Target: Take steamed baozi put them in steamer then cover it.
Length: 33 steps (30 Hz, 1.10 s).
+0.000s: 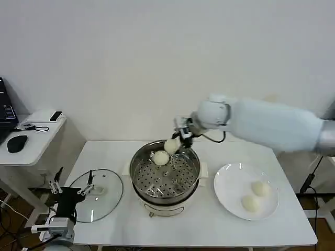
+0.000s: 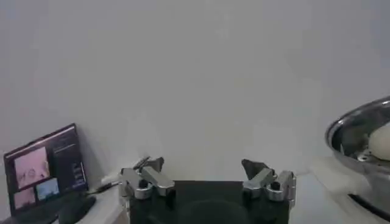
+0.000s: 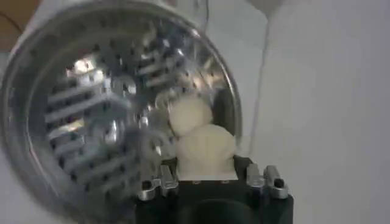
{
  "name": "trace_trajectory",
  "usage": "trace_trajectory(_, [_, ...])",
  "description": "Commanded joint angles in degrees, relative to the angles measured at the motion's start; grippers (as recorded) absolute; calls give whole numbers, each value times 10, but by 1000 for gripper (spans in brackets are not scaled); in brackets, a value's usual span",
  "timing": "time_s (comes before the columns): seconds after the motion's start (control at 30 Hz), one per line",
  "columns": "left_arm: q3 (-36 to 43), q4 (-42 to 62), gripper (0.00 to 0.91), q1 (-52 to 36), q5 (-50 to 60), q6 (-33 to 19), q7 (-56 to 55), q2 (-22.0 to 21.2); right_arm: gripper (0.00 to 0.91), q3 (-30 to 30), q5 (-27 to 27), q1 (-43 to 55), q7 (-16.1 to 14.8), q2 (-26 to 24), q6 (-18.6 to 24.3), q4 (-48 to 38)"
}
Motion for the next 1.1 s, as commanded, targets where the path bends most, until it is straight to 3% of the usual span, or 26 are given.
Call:
trace_trajectory(0.03, [-3,2,907,0,0,-1,0,-1,635,-9,72,-24,44,97,-63,-23])
trace_trajectory(0.4, [-12,7,907,5,-1,-6,-1,-5,635,-13,90,-55,51,139,-104,-51])
trace_trajectory(0.9, [-7,11,907,2,-1,-7,-1,-6,635,-17,99,-51,46,130,-114,-42])
trace_trajectory(0.93, [-7,11,907,2,0,-7,-1,-7,645,-17,98,-52,46,130,-113,-42])
trace_trajectory(0.97, [-7,10,907,2,0,-7,-1,-7,816,-17,98,-52,46,129,-113,-41])
trace_trajectory(1.0, [-6,10,907,2,0,-7,-1,-7,907,-19,98,-52,46,129,-113,-40])
trace_trajectory(1.1, [-6,8,907,3,0,-6,-1,-7,907,-20,98,-51,50,124,-114,-34])
